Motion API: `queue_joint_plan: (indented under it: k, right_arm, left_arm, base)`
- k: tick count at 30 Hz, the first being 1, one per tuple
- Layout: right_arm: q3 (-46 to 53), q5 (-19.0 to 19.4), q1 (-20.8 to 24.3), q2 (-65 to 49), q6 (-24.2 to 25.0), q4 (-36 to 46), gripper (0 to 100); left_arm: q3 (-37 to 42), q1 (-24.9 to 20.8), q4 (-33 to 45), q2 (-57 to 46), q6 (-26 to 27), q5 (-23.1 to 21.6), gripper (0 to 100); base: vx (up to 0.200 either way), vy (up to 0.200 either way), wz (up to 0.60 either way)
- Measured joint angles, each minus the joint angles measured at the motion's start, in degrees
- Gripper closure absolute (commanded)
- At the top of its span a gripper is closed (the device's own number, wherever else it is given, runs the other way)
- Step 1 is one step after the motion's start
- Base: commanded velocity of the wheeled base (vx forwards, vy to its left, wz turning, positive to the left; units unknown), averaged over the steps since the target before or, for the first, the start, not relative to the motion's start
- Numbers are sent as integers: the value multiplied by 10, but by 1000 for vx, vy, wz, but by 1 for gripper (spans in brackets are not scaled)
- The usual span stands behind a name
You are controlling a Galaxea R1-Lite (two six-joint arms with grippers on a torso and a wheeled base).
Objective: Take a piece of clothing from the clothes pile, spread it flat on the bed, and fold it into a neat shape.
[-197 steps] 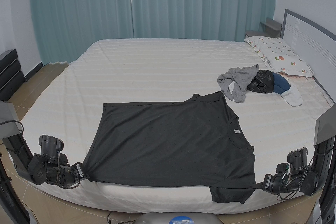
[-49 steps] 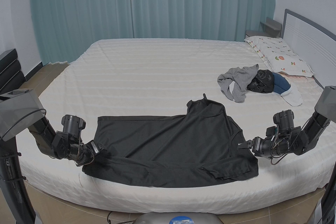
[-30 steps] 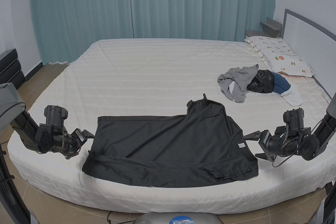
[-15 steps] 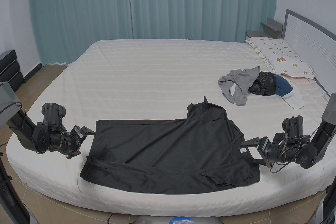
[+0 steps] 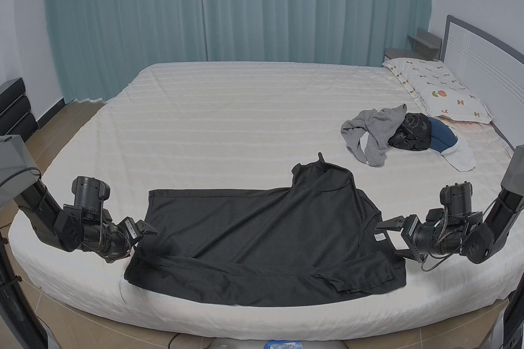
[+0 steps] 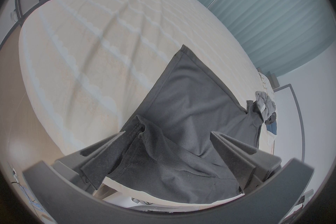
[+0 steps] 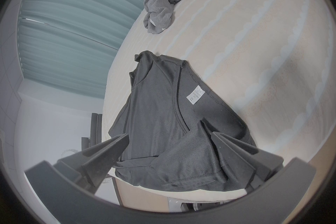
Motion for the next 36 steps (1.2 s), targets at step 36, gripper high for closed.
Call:
queue_joint_plan:
  k: [36]
  right_arm:
    - [-55,24,9,77,-139,-36,0]
  left_arm:
    - [-23,15,90,-37,-23,10,100]
  base:
    - [0,0,0]
